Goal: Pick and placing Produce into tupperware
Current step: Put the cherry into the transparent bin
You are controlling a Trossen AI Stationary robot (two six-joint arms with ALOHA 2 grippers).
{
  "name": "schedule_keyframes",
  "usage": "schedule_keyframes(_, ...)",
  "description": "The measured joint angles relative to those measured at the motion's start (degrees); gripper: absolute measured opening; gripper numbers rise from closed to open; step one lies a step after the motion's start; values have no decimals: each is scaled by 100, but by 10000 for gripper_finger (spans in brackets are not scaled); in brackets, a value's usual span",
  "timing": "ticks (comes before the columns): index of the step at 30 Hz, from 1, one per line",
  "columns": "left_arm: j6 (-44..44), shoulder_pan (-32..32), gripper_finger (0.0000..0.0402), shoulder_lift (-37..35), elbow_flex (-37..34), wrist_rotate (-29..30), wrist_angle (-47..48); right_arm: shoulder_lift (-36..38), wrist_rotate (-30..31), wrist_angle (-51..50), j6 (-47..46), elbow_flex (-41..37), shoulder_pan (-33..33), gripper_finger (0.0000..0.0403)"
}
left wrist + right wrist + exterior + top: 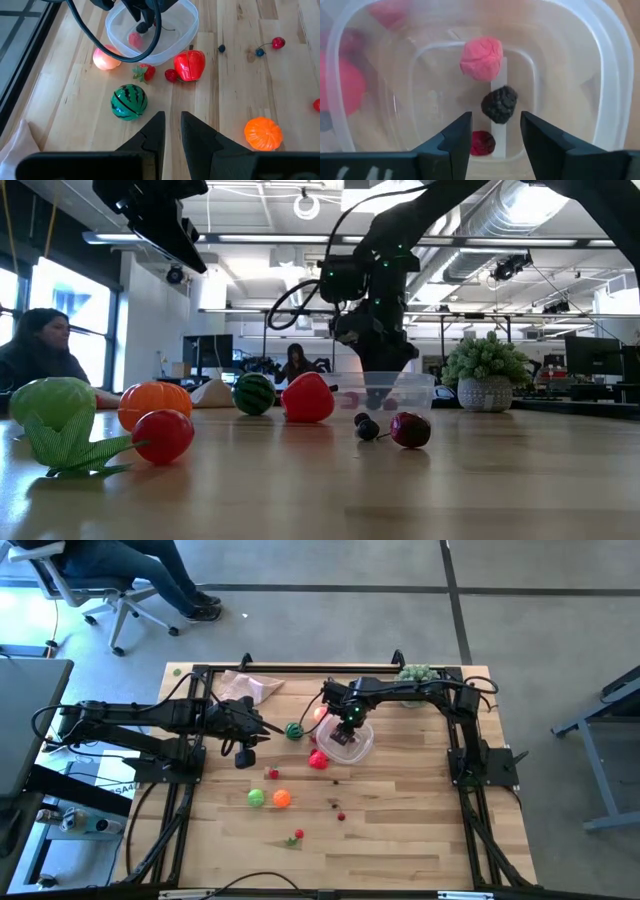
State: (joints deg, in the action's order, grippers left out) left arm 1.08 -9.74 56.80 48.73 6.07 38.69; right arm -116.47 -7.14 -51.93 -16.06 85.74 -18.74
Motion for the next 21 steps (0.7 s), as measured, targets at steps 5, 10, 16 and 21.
schedule_keyframes(5,-2,1,51,0,0,0,-2,409,45,-102,-66,2,12,161)
schedule_keyframes(10,-2,2,51,0,0,0,-2,1165,322,-307,-303,2,205,161)
schedule_keyframes(16,-1,2,51,0,0,0,-2,2047,414,-663,-760,2,795,161)
schedule_keyframes(21,-2,1,51,0,0,-1,-2,2494,397,-792,-2067,4,1675,161)
